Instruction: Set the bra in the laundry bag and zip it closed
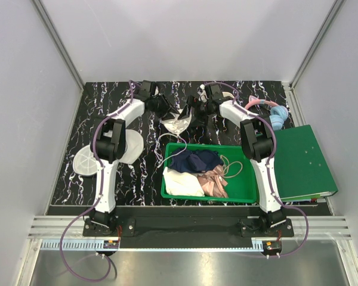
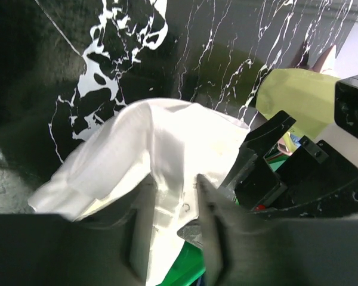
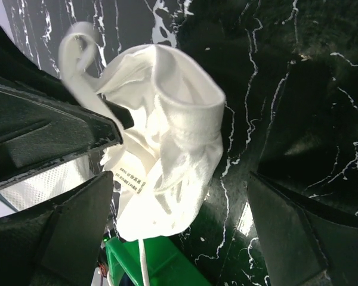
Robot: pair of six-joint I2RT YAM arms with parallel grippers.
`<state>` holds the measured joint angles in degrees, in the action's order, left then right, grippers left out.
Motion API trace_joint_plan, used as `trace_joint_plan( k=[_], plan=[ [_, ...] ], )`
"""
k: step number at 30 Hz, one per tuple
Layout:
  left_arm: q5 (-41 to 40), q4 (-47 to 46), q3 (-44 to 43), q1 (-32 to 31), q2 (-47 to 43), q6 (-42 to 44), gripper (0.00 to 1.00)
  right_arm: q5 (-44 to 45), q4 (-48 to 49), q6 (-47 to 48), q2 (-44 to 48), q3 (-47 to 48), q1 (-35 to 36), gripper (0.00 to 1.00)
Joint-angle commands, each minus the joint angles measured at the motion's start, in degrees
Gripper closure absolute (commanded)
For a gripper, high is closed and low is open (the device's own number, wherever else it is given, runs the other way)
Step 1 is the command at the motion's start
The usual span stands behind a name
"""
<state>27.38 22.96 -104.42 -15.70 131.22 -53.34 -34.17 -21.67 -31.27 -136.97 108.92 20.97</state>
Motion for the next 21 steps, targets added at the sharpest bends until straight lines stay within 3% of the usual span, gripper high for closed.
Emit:
trace_joint_plan(
  k=[1,5,15,21],
  plan=[
    [1.54,-0.02,-0.96,0.06,-3.68,1.31,0.54,-2.13,3.48,0.95,3.99,0.59,0.65,0.00],
    [1.10,0.07,0.44,0.41,-7.55,2.98,0.40,-1.16,4.70,0.51,4.34,-0.20,0.83,0.00],
    [0.84,1.56,5.71,2.17,-16.42,4.21,0.37,-0.02,5.24,1.91,4.87,-0.65,1.70,0.00],
    [-4.34,7.88,8.09,3.57,-23.46,10.00,0.37,2.70,5.06,1.83,0.92,3.40,3.02,0.00]
  ],
)
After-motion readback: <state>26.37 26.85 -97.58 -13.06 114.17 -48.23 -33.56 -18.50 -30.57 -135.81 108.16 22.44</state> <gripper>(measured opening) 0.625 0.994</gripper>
